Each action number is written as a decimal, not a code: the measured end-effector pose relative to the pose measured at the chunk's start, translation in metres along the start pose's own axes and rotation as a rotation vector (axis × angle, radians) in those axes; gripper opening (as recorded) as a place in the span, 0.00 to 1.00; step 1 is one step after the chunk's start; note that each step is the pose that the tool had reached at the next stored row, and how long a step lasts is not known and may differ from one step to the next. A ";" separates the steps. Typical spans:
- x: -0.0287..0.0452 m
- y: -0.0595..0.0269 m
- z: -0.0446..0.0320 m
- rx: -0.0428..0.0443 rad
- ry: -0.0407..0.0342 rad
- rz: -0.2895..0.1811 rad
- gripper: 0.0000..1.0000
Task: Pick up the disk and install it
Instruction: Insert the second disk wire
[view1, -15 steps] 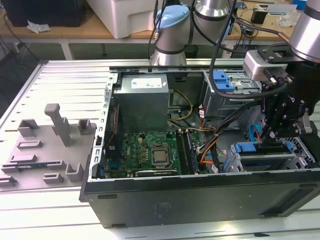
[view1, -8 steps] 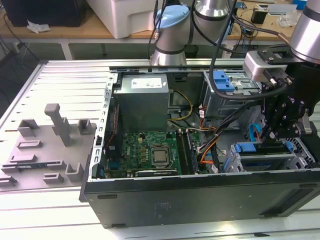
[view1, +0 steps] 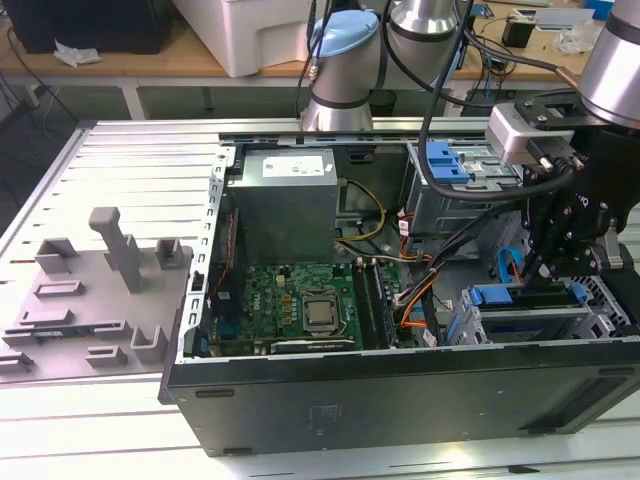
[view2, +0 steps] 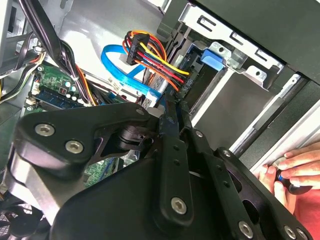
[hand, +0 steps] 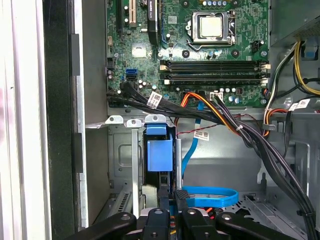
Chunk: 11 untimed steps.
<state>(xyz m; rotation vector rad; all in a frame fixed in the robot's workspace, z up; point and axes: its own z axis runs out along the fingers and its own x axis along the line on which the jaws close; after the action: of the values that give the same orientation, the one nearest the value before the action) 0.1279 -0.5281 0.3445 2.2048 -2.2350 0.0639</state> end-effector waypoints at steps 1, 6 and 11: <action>0.0000 0.0000 0.0000 0.0000 0.0000 0.000 0.16; 0.0000 0.0000 0.0002 0.0000 0.0000 0.000 0.16; 0.0000 -0.0001 0.0004 0.0000 0.0000 0.000 0.16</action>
<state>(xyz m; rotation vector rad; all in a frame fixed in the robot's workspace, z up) 0.1280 -0.5281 0.3441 2.2048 -2.2351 0.0639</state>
